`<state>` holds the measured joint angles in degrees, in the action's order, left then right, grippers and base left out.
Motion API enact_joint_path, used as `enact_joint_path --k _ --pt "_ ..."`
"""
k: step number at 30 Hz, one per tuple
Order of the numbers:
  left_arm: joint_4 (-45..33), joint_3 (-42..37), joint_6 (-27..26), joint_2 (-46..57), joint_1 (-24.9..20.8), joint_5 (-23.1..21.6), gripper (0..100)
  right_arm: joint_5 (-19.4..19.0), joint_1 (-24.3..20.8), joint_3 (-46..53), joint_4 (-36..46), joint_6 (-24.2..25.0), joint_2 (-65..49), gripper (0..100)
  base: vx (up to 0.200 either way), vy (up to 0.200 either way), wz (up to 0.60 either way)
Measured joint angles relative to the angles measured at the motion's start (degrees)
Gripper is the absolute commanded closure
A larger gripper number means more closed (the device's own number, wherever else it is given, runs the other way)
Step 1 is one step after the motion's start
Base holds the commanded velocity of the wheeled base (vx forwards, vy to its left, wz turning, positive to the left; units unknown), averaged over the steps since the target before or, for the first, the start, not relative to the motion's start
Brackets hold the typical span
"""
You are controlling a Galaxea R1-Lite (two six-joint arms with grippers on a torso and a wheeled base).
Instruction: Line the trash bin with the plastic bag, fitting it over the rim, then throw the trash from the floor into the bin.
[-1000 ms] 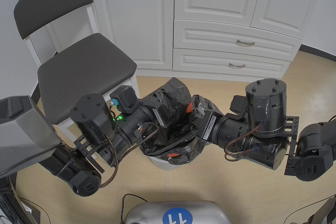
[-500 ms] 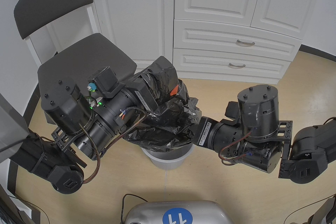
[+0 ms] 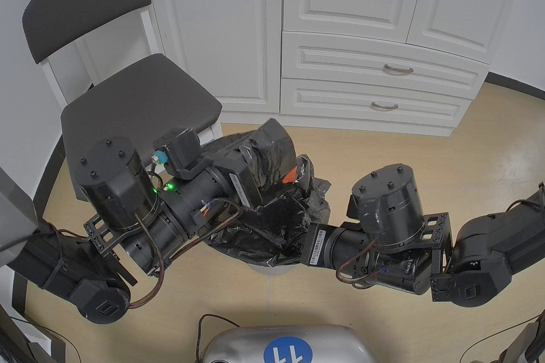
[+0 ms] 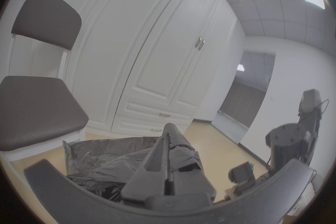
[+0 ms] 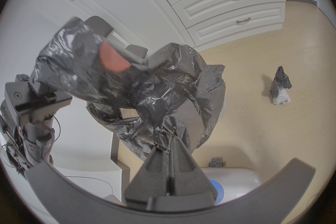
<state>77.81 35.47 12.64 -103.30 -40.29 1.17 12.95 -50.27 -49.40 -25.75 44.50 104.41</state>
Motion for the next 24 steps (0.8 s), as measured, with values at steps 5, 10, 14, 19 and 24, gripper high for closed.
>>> enact_joint_path --k 5,10,14,19,24 --pt "-9.4 -0.5 -1.4 2.7 0.4 0.1 100 -0.3 -0.2 -0.1 0.0 0.1 1.3 100 0.000 0.000 0.00" --pt "-16.8 -0.8 -3.5 7.0 1.1 0.2 100 -1.2 -0.8 -0.1 -0.1 1.1 2.1 100 0.000 0.000 0.00" --pt "-20.0 -0.9 -5.5 10.5 2.4 0.3 100 -1.9 -1.1 -0.1 -0.3 1.6 2.5 100 0.000 0.000 0.00" --pt "-23.4 -0.9 -6.3 13.4 3.3 0.3 100 -2.0 -1.1 -0.1 -0.4 1.7 3.5 100 0.000 0.000 0.00" --pt "-24.6 -0.9 -6.3 13.6 2.5 0.1 100 -2.1 -0.4 -0.3 -0.2 1.8 5.1 100 0.000 0.000 0.00"
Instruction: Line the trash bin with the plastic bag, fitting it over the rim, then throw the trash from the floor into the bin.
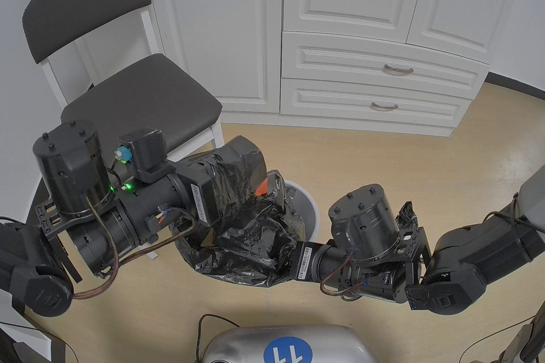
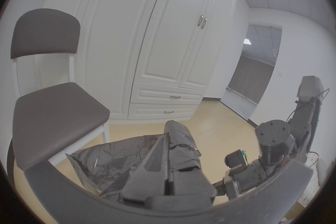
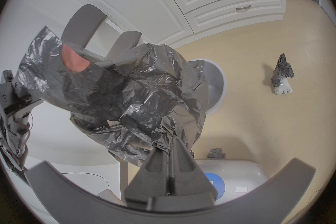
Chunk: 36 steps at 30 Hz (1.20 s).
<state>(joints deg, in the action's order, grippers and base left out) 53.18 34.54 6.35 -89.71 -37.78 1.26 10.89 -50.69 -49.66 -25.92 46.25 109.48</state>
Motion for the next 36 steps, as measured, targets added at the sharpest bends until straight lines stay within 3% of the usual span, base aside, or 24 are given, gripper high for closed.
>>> enact_joint_path --k 14,19,26,36 --pt "1.2 1.6 1.0 -10.9 -6.5 2.0 100 0.0 3.7 0.7 6.7 0.0 1.7 100 0.000 0.000 0.00" --pt "8.8 5.3 3.7 -17.1 -7.0 2.2 100 0.0 5.9 1.0 6.9 -0.1 1.8 100 0.000 0.000 0.00" --pt "23.0 16.0 6.9 -32.8 -6.9 2.3 100 0.1 10.7 2.2 6.8 -0.3 1.6 100 0.000 0.000 0.00" --pt "27.4 35.0 13.3 -48.9 -6.7 2.3 100 0.2 18.2 3.3 6.6 -2.2 1.2 100 0.000 0.000 0.00"
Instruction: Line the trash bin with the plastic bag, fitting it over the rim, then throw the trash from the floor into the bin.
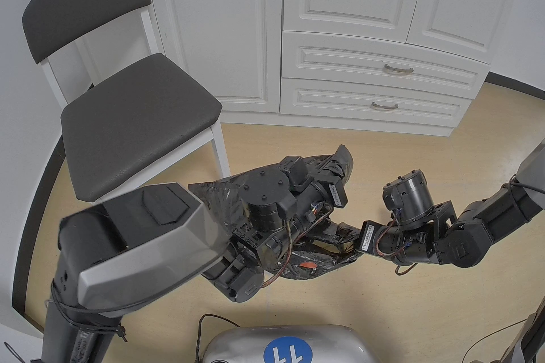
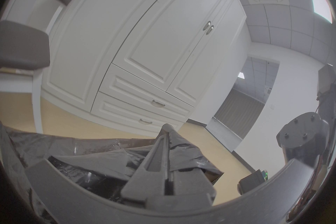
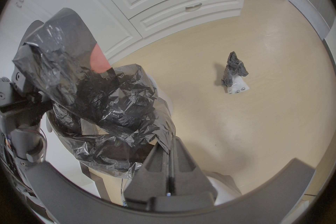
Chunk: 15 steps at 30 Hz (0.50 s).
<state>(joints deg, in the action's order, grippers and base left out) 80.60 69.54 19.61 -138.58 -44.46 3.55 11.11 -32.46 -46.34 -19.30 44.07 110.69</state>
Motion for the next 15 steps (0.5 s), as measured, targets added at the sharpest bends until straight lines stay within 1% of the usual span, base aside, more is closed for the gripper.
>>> enact_joint_path --k 4,7,11,15 --pt "-0.2 4.5 3.6 -3.4 0.0 -0.5 100 0.0 1.6 0.7 0.0 -1.7 -0.7 100 0.000 0.000 0.00" --pt "-0.8 7.2 5.2 -5.1 0.1 -0.9 100 0.2 2.0 1.5 0.0 -2.5 -1.8 100 0.000 0.000 0.00" --pt "-3.4 11.6 7.2 -7.5 1.0 -1.8 100 0.4 2.2 2.5 0.0 -3.6 -4.5 100 0.000 0.000 0.00" --pt "-7.3 16.8 10.3 -9.7 2.0 -3.0 100 0.5 2.0 3.3 0.1 -4.7 -7.6 100 0.000 0.000 0.00"
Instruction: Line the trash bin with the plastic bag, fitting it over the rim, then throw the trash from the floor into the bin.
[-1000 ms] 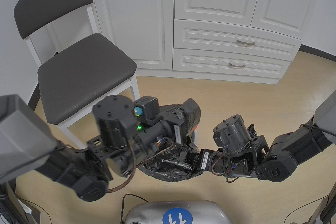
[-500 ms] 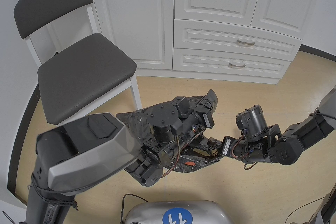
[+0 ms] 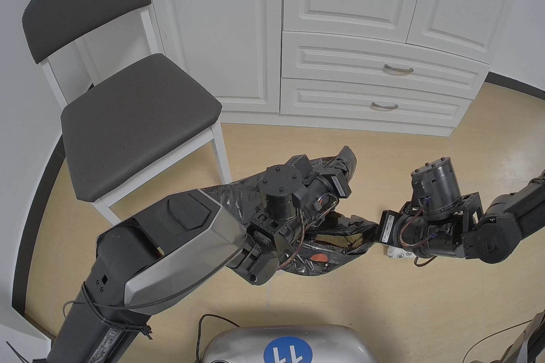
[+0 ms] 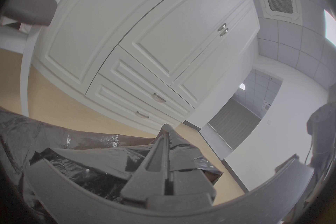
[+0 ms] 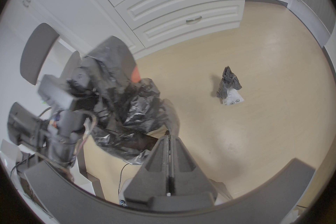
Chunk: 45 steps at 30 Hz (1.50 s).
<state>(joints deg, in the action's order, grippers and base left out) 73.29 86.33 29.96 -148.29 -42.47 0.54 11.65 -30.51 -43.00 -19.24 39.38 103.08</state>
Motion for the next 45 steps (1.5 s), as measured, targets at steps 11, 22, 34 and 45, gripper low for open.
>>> enact_joint_path --k 11,22,34,45 --pt "-10.1 15.1 2.9 -6.1 1.1 -0.6 100 0.3 -2.6 1.9 0.0 -1.5 -5.9 100 0.000 0.000 0.00" --pt "-11.0 19.1 3.7 -8.6 1.3 -0.2 100 3.2 -8.5 4.9 -0.6 -2.4 -8.7 100 0.000 0.000 0.00" --pt "-10.5 12.0 3.6 -3.3 2.9 -0.4 100 4.3 -11.4 10.4 -14.9 -6.9 -3.5 0 0.000 0.000 0.00" --pt "-8.5 9.0 3.6 0.2 3.4 -0.4 100 3.7 0.2 12.1 -16.0 -14.5 1.8 0 0.000 0.000 0.00"
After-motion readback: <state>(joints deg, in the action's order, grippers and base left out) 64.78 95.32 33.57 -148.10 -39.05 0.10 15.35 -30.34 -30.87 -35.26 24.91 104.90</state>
